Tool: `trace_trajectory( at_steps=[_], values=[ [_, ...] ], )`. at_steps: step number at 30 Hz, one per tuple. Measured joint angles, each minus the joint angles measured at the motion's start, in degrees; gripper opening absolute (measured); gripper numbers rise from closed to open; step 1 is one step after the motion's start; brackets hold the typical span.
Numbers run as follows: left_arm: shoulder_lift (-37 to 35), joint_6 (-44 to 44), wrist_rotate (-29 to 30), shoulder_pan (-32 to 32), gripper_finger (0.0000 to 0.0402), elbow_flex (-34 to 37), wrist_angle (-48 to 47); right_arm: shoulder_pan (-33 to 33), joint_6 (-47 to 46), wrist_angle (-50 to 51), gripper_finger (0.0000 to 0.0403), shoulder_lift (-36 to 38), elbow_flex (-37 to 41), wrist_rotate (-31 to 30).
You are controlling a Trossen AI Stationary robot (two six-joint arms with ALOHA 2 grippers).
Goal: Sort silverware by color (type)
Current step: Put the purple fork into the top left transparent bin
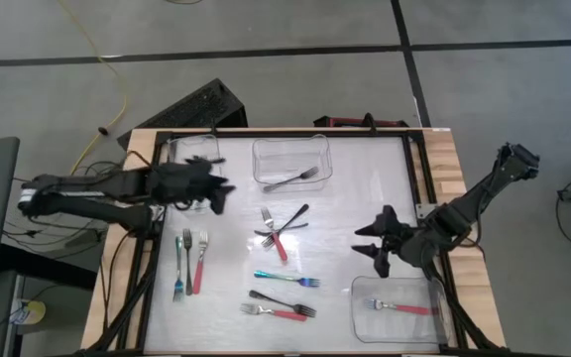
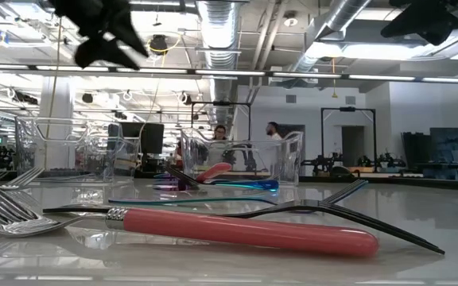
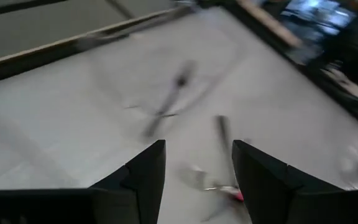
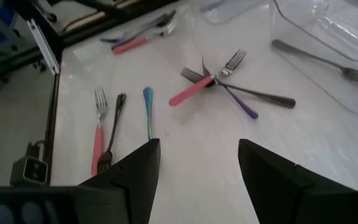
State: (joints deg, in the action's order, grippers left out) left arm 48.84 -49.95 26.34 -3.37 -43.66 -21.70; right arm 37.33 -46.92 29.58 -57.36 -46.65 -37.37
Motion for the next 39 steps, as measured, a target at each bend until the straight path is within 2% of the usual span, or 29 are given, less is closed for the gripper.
trace_trajectory(
  at_steps=[5,10,16,21,25,30,36,39],
  values=[
    [9.53,5.16,-2.73,6.02,0.0169,-1.41,9.21,-1.33,2.20,-2.99,0.0238,-0.09,-0.04,-0.08],
    [20.02,12.53,-5.23,11.27,0.0169,-7.97,9.50,-2.52,2.37,-3.21,0.0238,-0.11,-0.04,-0.06],
    [33.18,26.06,-7.07,18.56,0.0169,-19.19,9.42,-2.65,2.39,-3.19,0.0238,-0.11,-0.04,-0.08],
    [43.03,34.36,-12.22,22.00,0.0169,-26.26,9.05,-2.61,2.41,-3.12,0.0238,-0.11,-0.04,-0.08],
    [49.05,36.41,-16.05,22.73,0.0169,-28.57,8.76,-2.61,3.21,-3.08,0.0238,-0.11,-0.04,-0.06],
    [53.75,34.64,-19.74,22.33,0.0169,-28.76,9.01,-2.61,3.48,-3.08,0.0238,-0.11,-0.04,-0.06],
    [59.46,37.97,-19.60,22.49,0.0169,-28.89,10.06,-2.61,4.15,-3.08,0.0238,-0.11,-0.04,-0.02],
    [62.48,37.29,-16.99,22.60,0.0169,-28.88,10.03,-2.61,4.55,-3.08,0.0238,-0.11,-0.04,0.02]
  ],
)
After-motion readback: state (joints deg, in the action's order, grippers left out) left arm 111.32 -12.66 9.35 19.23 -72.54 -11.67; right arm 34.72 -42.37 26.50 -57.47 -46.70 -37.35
